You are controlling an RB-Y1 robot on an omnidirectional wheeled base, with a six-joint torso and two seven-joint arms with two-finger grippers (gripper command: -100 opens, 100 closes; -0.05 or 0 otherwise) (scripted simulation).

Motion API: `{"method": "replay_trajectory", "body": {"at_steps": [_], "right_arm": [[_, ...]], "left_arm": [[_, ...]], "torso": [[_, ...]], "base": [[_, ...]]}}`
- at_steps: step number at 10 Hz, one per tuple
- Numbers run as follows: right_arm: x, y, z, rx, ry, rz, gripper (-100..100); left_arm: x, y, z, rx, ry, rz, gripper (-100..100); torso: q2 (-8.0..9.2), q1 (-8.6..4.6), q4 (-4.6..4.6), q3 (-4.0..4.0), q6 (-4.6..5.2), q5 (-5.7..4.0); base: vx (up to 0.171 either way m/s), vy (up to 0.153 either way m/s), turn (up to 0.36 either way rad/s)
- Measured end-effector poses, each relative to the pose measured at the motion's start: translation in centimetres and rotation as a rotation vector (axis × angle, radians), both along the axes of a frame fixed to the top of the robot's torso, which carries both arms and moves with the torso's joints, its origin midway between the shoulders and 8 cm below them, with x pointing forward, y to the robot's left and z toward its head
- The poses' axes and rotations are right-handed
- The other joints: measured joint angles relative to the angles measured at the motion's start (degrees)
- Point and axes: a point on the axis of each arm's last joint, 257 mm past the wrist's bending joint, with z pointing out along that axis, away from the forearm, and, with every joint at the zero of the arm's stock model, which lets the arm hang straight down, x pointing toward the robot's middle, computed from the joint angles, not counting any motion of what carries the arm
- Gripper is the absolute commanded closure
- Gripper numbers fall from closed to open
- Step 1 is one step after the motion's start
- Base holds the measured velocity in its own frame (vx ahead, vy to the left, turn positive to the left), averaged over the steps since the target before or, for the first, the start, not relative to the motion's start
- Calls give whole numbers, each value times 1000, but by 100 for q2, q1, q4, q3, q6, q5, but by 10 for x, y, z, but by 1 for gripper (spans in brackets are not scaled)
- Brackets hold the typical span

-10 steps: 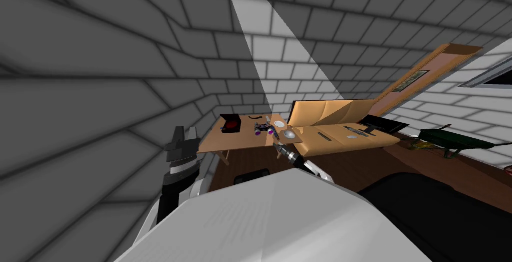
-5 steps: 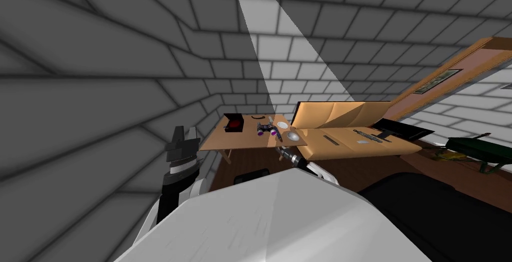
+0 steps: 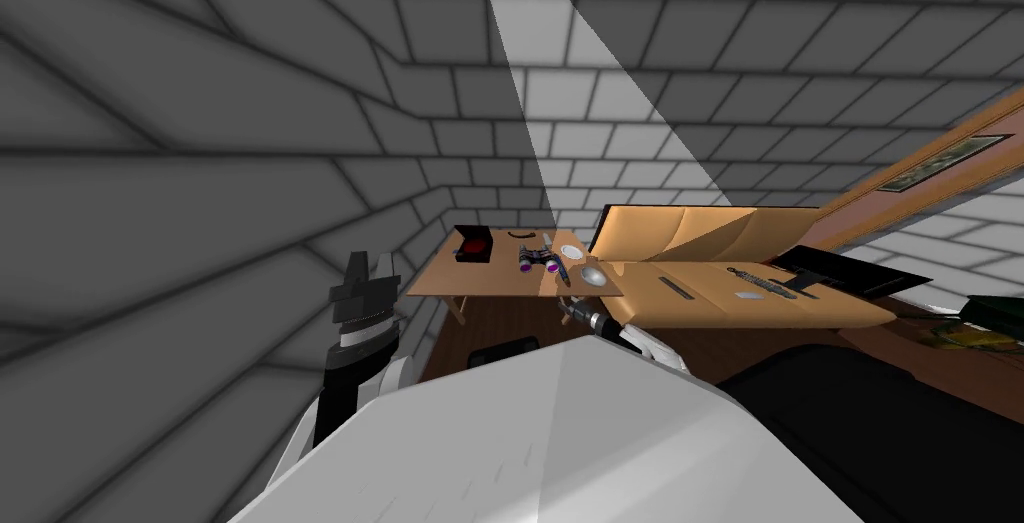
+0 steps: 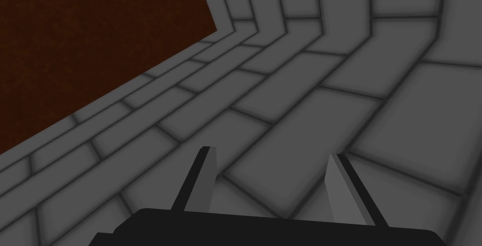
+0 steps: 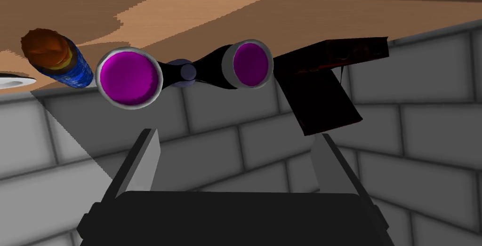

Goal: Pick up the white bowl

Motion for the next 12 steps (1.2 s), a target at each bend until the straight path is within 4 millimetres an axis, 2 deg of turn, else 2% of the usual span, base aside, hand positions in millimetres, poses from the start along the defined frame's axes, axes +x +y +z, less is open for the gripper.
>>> {"method": "replay_trajectory", "body": {"at_steps": [4, 6, 8, 12], "right_arm": [[-23, -45, -33, -174, 87, 30, -100], [-43, -84, -49, -301, 145, 59, -100], [-51, -113, -53, -395, 189, 75, -100], [-72, -149, -64, -508, 250, 92, -100]], "left_arm": [[0, 0, 0, 0, 0, 0, 0], [0, 0, 0, 0, 0, 0, 0], [0, 0, 0, 0, 0, 0, 0], [0, 0, 0, 0, 0, 0, 0]], "torso": [[1, -2, 0, 1, 0, -1], [5, -6, 1, 3, -2, 0], [5, -5, 2, 3, -1, 0], [6, -3, 2, 4, 2, -1]], "base": [[6, -7, 129], [-8, -15, 159], [-8, -12, 105], [-6, -12, 93]]}}
